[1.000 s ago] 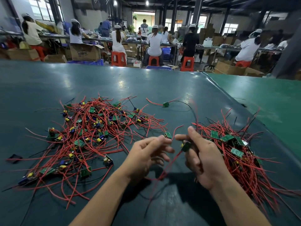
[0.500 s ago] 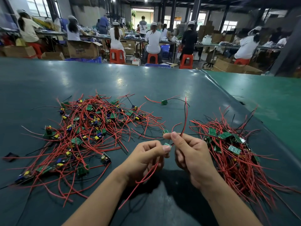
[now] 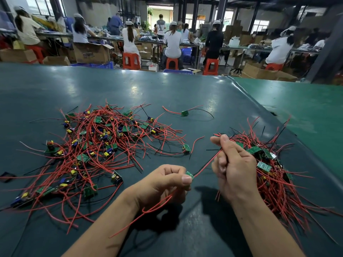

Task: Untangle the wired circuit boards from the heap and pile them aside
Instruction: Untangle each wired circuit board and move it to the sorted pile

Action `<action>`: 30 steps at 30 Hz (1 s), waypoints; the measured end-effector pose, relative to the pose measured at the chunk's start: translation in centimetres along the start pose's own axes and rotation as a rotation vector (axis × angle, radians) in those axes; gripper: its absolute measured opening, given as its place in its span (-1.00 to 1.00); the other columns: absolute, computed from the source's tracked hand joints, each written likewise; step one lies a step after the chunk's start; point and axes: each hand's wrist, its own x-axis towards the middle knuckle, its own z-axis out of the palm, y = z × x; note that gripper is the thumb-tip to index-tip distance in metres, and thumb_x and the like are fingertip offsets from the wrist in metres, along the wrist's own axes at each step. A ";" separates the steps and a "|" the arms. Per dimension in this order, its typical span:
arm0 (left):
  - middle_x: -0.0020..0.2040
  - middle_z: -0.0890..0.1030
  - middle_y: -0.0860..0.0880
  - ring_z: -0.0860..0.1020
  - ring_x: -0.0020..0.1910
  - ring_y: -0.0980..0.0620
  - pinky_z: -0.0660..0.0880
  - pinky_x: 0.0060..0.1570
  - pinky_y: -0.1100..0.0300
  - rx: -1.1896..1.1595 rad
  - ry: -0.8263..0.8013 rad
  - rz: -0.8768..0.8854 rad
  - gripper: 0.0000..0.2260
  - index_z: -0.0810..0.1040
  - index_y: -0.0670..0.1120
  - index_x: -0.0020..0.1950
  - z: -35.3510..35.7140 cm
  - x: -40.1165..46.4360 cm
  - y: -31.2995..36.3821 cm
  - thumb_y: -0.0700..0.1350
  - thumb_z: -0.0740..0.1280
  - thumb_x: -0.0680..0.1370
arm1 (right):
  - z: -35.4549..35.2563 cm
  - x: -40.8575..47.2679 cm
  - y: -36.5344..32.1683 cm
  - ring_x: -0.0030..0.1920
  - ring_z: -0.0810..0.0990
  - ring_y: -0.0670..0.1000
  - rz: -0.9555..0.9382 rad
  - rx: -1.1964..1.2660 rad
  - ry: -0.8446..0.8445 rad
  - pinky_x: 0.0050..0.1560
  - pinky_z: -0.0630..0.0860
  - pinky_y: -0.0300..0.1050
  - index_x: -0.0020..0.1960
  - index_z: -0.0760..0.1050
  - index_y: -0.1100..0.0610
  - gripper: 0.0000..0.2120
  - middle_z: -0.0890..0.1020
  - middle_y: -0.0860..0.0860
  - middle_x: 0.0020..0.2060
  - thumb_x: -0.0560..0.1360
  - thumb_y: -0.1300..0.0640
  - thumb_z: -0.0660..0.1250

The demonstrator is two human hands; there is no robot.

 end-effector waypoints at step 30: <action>-0.54 0.29 0.01 0.23 -0.59 0.11 0.19 -0.50 0.31 0.056 0.115 0.019 -0.79 0.46 -0.05 -0.46 -0.5 0.2 0.1 -0.12 0.45 0.30 | 0.2 -1.1 -0.5 -0.71 0.10 -0.11 0.313 -0.174 -0.221 -0.60 0.06 -0.41 -0.23 0.69 0.20 -0.77 0.25 -0.02 -0.71 0.22 0.05 0.50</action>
